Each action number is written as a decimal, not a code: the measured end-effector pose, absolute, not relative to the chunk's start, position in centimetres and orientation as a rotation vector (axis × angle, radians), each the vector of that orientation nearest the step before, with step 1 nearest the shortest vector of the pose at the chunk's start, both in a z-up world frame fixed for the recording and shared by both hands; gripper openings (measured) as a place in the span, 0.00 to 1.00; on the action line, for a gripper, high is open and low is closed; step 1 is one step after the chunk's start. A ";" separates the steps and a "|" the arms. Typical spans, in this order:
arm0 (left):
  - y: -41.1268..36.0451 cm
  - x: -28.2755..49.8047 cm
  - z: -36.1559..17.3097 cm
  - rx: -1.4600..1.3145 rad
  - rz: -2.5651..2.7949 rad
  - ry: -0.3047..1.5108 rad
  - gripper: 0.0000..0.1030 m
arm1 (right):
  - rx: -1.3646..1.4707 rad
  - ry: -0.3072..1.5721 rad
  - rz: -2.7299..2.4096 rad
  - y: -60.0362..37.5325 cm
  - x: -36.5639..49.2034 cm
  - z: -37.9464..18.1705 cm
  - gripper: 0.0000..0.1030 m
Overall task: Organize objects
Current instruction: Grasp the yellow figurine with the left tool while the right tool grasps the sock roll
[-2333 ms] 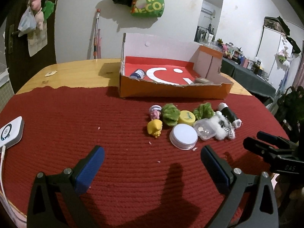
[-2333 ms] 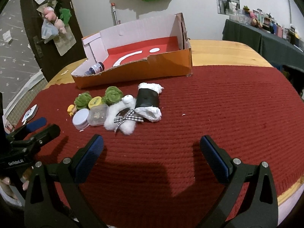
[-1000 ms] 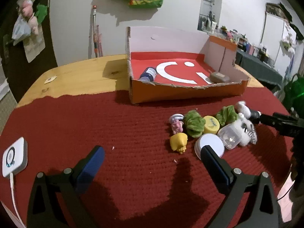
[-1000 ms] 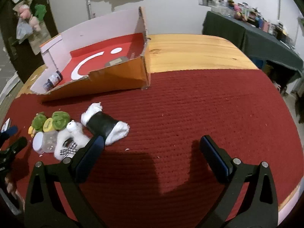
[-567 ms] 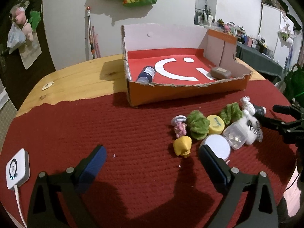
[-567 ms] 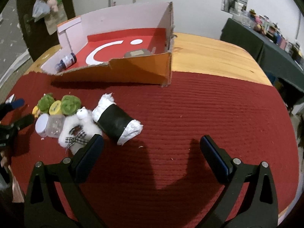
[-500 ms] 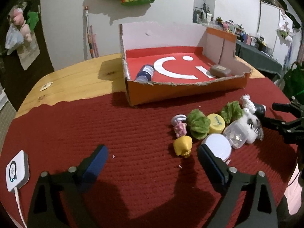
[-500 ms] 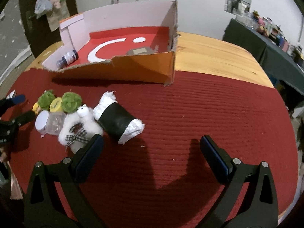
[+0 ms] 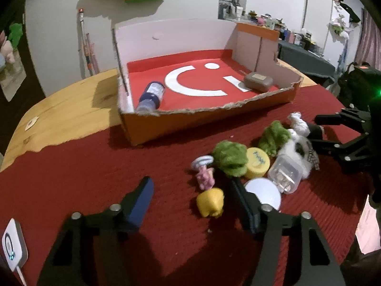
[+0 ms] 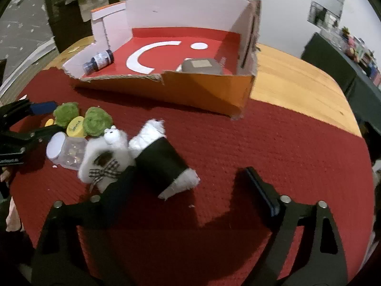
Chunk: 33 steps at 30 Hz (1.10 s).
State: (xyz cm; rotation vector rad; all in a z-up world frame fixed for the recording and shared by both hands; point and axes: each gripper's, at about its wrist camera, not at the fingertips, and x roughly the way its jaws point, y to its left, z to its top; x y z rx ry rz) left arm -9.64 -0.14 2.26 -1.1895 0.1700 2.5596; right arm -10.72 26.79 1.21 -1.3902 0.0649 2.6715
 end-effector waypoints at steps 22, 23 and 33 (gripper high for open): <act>-0.6 -9.1 4.2 -1.086 2.519 -0.013 0.17 | -1.249 0.163 2.843 26.2 -10.0 4.1 0.31; -0.6 -8.9 4.6 -1.076 2.523 -0.013 0.17 | -1.233 0.154 2.849 26.0 -9.8 4.6 0.31; 0.1 -6.6 7.1 -0.990 2.530 0.007 0.17 | -1.151 0.110 2.896 24.2 -8.4 7.4 0.31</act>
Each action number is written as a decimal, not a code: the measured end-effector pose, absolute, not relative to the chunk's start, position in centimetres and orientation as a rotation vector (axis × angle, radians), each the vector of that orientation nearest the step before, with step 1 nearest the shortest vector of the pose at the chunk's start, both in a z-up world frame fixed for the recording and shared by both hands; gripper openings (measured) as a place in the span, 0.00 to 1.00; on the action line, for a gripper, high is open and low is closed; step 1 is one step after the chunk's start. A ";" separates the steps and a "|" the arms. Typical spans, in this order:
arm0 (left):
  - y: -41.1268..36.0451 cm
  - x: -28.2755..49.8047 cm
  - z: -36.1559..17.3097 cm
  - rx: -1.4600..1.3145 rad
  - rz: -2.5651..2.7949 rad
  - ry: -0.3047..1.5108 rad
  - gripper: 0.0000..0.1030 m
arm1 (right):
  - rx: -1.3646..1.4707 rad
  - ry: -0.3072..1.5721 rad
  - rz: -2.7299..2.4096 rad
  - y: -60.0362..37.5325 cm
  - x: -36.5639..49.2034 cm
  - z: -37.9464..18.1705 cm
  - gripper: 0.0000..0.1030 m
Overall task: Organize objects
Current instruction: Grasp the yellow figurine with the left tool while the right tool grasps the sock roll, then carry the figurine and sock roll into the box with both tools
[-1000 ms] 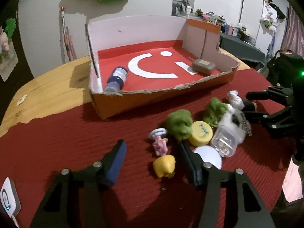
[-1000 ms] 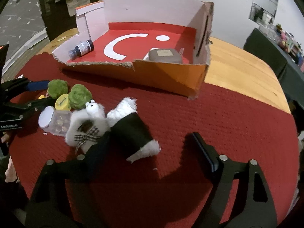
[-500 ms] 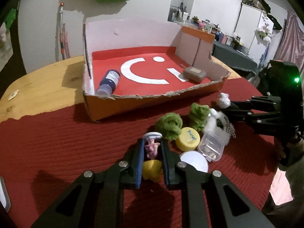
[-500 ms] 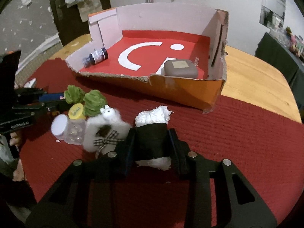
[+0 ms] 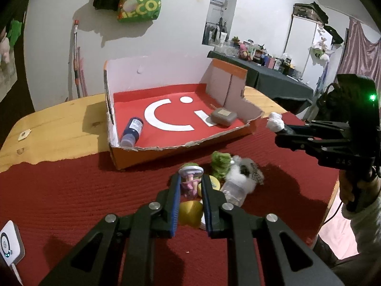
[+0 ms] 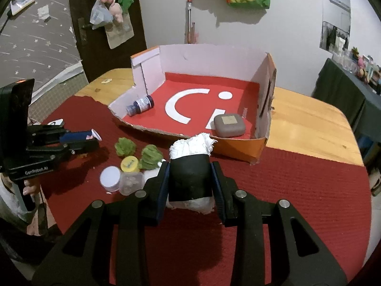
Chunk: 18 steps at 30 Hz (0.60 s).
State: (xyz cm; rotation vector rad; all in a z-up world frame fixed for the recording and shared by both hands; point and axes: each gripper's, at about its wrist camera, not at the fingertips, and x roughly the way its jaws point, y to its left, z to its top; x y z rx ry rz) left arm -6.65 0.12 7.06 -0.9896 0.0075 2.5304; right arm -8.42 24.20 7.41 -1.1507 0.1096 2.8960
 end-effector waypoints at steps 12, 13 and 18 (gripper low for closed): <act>0.2 -5.7 7.9 -0.959 2.540 -0.010 0.17 | -1.121 0.094 2.917 23.0 -7.8 8.2 0.31; 0.2 -5.8 7.9 -0.960 2.541 -0.012 0.17 | -1.123 0.094 2.918 23.0 -7.8 8.2 0.31; 0.2 -5.9 7.9 -0.963 2.543 -0.015 0.17 | -1.125 0.097 2.920 22.9 -7.8 8.3 0.31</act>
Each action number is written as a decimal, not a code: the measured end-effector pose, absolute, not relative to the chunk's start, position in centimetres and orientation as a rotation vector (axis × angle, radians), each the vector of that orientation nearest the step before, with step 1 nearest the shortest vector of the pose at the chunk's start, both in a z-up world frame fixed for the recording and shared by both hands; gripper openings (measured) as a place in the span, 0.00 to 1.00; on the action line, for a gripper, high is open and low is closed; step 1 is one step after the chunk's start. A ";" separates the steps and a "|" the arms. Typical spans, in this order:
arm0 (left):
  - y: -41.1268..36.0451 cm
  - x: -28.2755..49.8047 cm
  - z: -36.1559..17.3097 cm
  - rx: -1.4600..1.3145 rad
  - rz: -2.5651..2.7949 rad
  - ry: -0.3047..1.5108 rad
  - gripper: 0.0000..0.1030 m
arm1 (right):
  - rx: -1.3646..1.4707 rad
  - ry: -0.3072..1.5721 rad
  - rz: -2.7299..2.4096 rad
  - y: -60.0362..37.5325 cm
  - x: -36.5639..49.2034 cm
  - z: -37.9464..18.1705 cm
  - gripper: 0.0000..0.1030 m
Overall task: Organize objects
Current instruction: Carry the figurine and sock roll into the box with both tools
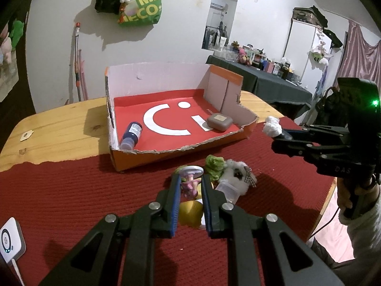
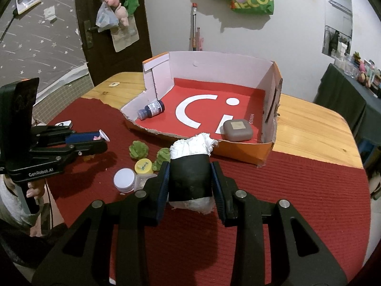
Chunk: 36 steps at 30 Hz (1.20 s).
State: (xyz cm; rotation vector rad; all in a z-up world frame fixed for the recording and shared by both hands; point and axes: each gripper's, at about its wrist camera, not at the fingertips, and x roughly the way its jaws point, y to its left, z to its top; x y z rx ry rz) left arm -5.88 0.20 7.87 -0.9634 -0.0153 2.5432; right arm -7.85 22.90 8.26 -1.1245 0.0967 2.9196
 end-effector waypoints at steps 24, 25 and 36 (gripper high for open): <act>1.8 -16.4 8.6 -1.131 2.425 -0.038 0.17 | -1.291 0.182 2.855 24.6 -19.5 8.2 0.31; 2.0 -17.0 8.3 -1.149 2.412 -0.025 0.17 | -1.307 0.191 2.843 24.8 -20.0 7.9 0.31; 3.1 -20.9 5.7 -1.286 2.348 0.053 0.17 | -1.472 0.399 2.753 26.8 -22.9 4.6 0.31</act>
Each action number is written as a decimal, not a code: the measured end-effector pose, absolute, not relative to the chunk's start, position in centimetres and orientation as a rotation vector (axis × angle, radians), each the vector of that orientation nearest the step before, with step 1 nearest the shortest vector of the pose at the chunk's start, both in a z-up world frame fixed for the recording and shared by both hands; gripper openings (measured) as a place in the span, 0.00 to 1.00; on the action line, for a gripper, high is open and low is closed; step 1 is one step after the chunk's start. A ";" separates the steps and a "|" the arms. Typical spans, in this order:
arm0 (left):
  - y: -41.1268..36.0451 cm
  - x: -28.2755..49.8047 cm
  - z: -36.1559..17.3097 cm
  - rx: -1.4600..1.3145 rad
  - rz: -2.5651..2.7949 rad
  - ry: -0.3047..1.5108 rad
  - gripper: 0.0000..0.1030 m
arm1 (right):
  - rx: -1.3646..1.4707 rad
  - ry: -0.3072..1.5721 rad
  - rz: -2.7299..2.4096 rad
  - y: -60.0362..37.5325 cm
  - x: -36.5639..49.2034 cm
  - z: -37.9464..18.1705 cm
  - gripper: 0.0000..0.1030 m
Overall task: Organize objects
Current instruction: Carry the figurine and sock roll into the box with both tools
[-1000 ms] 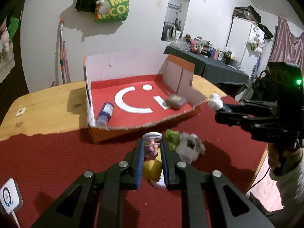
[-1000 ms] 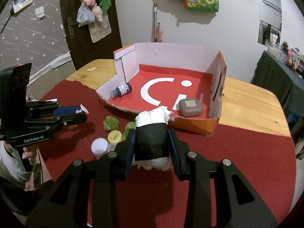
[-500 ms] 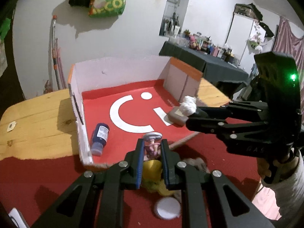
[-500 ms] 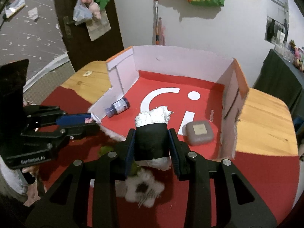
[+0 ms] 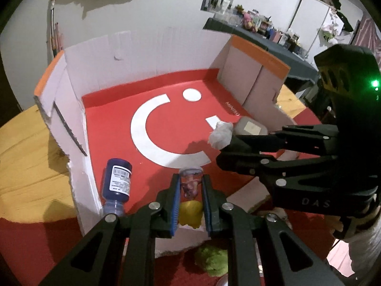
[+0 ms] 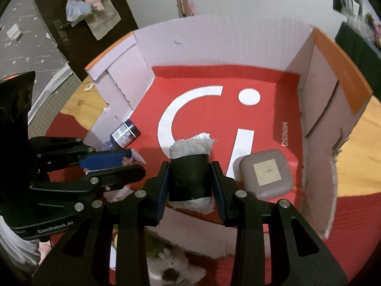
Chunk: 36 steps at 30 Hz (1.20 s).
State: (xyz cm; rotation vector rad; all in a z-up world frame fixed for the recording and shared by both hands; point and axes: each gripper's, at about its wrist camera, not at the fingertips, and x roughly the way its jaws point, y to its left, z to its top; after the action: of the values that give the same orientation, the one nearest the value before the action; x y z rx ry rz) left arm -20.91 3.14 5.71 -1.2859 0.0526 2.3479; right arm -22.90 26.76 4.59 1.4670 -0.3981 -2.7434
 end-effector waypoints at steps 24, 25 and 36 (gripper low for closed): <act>3.6 -22.6 3.7 -1.366 2.362 0.155 0.17 | 1.606 -0.396 -2.690 27.0 -23.9 3.2 0.32; 3.6 -22.7 3.6 -1.367 2.361 0.155 0.17 | 1.607 -0.396 -2.689 27.0 -23.8 3.3 0.32; 3.5 -23.3 3.7 -1.359 2.357 0.161 0.18 | 1.606 -0.369 -2.690 26.9 -23.8 3.2 0.32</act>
State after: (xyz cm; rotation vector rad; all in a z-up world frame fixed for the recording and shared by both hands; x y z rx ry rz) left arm -23.29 3.54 3.72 -1.3594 0.1606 2.3574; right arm -23.79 26.91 3.18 1.6061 -0.3692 -2.6902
